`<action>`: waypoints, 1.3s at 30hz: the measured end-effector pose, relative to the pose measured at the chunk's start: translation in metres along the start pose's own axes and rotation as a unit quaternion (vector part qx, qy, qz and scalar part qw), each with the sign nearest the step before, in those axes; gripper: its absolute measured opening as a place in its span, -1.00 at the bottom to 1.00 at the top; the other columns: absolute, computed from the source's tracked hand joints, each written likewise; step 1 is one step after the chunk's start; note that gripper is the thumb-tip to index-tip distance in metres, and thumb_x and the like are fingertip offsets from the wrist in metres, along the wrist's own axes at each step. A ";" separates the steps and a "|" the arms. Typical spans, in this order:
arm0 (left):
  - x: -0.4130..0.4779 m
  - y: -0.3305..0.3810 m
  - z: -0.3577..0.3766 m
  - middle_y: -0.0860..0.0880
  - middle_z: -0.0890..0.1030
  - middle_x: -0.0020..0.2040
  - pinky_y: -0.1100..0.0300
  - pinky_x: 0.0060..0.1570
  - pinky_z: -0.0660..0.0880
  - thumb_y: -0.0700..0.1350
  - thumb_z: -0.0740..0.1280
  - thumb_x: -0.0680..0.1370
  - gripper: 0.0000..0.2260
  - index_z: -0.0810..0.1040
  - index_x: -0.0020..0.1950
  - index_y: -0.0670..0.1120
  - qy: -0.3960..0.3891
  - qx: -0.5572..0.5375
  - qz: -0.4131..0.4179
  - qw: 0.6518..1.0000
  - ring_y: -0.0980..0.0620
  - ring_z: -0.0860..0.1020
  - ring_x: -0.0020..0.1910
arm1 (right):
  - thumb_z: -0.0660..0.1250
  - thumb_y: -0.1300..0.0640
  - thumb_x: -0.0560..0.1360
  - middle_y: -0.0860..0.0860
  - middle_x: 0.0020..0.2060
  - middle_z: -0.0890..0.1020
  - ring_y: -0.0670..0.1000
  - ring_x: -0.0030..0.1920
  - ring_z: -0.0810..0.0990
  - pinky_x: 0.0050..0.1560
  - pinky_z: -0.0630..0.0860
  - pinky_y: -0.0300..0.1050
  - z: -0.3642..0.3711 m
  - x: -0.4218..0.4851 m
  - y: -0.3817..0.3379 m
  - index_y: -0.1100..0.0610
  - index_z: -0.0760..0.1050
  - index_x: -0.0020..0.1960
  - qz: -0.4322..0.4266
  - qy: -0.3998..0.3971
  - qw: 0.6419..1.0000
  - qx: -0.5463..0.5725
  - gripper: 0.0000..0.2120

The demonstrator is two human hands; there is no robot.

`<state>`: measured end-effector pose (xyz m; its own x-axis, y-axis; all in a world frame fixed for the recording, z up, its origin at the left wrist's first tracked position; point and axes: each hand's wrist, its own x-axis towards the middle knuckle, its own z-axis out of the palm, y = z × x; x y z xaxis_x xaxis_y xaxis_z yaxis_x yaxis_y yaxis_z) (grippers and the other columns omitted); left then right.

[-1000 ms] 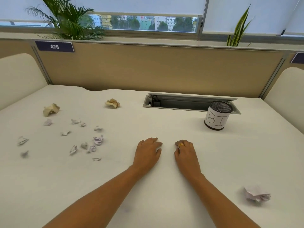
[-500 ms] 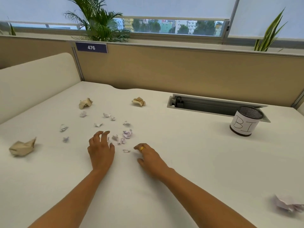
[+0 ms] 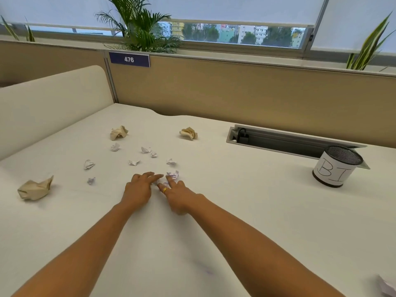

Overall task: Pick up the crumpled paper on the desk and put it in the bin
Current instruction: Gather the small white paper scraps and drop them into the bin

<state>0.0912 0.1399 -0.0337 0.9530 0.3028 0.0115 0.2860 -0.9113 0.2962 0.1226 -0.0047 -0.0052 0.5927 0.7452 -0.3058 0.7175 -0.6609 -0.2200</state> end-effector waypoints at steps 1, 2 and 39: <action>0.000 -0.002 0.002 0.00 0.36 0.42 0.01 0.23 0.33 -0.33 0.06 0.51 -0.49 0.32 0.39 0.08 0.015 -0.008 0.001 1.000 -0.10 0.30 0.32 | 0.04 0.37 0.56 0.08 0.53 -0.19 0.23 0.50 -0.07 0.42 0.22 0.22 0.000 0.003 0.000 0.02 -0.13 0.52 -0.003 -0.010 1.000 -0.012 -0.36; 0.000 -0.003 0.004 -0.02 0.41 0.38 0.03 0.21 0.35 -0.34 0.07 0.51 -0.52 0.38 0.36 0.04 0.036 -0.022 0.001 0.999 -0.11 0.32 0.30 | 0.04 0.35 0.56 0.09 0.53 -0.18 0.23 0.51 -0.09 0.42 0.22 0.22 0.000 0.005 -0.001 0.03 -0.11 0.52 -0.009 -0.019 0.999 -0.025 -0.37; -0.027 0.164 0.047 -0.01 0.64 0.00 0.70 -0.04 0.31 -0.30 0.29 0.51 -0.80 0.61 0.10 -0.21 0.071 -0.333 0.160 0.927 0.31 0.56 -0.06 | 0.14 0.39 0.50 0.21 0.01 0.62 0.16 -0.04 0.58 -0.07 0.48 -0.12 0.000 -0.131 0.145 0.25 0.50 0.10 0.173 0.266 0.938 0.142 -0.74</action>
<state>0.1167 -0.0305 -0.0303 0.9421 0.1225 0.3120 -0.1797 -0.6013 0.7786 0.1495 -0.1982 0.0032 0.9247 0.3712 0.0846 0.3673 -0.8116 -0.4543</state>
